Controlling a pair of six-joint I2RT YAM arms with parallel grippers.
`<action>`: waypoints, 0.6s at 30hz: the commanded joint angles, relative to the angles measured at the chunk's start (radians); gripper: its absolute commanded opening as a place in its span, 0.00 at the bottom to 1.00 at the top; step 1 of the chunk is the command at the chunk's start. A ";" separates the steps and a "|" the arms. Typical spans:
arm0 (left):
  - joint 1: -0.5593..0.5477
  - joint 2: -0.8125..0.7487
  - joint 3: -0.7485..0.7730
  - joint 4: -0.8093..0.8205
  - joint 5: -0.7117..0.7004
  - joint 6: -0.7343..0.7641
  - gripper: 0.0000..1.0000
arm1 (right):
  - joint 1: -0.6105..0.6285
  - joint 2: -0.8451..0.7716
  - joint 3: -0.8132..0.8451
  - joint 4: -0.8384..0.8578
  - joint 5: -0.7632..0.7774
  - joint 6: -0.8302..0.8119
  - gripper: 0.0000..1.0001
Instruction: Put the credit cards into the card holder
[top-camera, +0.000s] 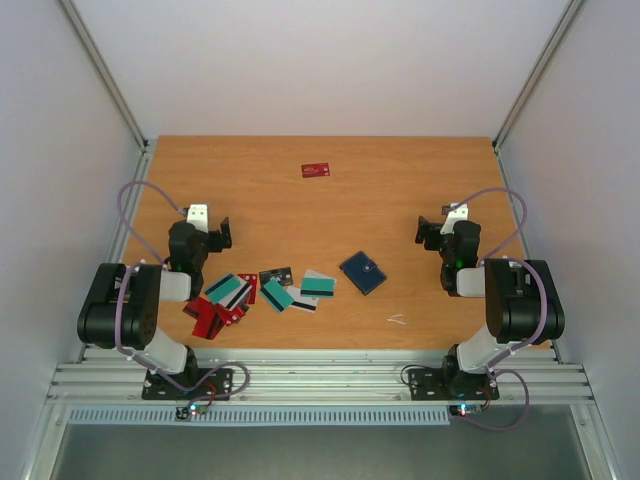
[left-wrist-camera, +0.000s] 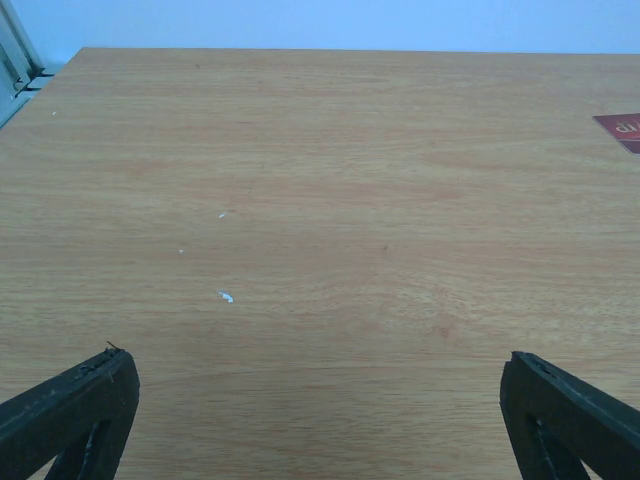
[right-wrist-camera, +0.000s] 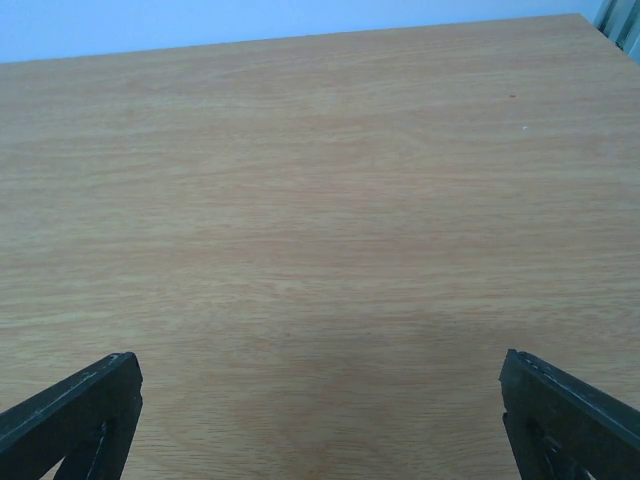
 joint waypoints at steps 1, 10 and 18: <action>0.002 0.005 0.022 0.067 0.003 -0.006 0.99 | 0.005 -0.008 0.005 0.013 -0.005 -0.008 0.98; 0.002 -0.093 0.089 -0.123 0.003 -0.006 1.00 | 0.005 -0.008 0.006 0.010 -0.004 -0.007 0.99; -0.001 -0.334 0.221 -0.538 -0.055 -0.057 0.99 | 0.011 -0.289 0.085 -0.308 0.009 0.003 0.99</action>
